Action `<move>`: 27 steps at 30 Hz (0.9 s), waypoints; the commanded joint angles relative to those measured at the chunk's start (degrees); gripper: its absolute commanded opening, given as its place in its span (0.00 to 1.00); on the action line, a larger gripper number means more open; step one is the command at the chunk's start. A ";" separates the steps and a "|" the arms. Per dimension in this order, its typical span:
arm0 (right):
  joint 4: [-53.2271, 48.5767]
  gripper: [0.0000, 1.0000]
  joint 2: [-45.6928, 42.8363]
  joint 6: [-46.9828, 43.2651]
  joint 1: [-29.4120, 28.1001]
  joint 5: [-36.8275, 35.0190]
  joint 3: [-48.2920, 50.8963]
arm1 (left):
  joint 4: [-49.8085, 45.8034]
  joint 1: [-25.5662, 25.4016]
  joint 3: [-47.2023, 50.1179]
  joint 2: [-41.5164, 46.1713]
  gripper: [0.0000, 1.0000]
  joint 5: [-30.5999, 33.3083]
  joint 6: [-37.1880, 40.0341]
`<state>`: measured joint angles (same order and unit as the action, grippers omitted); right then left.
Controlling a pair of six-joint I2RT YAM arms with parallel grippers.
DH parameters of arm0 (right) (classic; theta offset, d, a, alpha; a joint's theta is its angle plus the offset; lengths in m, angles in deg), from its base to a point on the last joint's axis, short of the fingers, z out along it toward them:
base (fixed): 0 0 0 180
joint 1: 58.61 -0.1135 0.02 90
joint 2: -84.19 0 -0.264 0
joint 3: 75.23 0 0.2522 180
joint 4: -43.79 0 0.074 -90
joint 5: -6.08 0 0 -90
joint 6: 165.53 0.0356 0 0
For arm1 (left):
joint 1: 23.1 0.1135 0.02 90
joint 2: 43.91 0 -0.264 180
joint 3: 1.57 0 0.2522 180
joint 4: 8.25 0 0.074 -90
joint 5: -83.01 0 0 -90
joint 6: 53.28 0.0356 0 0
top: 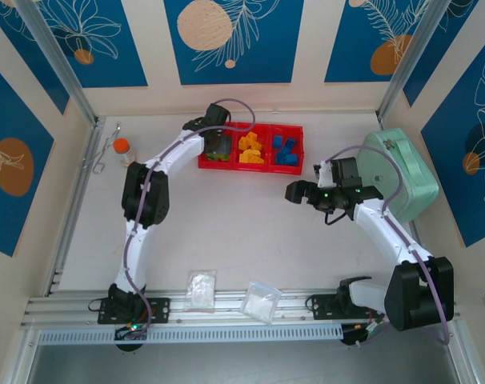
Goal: Sort the legos into containers by color
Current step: Place the lego in the container, then reset both arms
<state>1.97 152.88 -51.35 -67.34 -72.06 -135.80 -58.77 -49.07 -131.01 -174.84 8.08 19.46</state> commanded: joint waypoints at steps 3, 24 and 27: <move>-2.44 0.99 -0.78 0.11 0.45 -1.28 -0.74 | 4.09 0.62 6.70 9.00 0.92 -0.04 -0.56; 40.23 0.99 -3.28 -13.75 2.33 -30.29 18.96 | 24.13 3.50 59.59 48.59 0.99 14.47 1.62; 54.47 0.99 2.78 -11.96 4.17 -29.83 23.59 | 31.24 4.38 67.69 49.86 0.99 15.04 4.70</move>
<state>35.48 152.05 -61.03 -64.35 -97.08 -114.93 -32.80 -45.90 -68.87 -125.93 18.49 20.79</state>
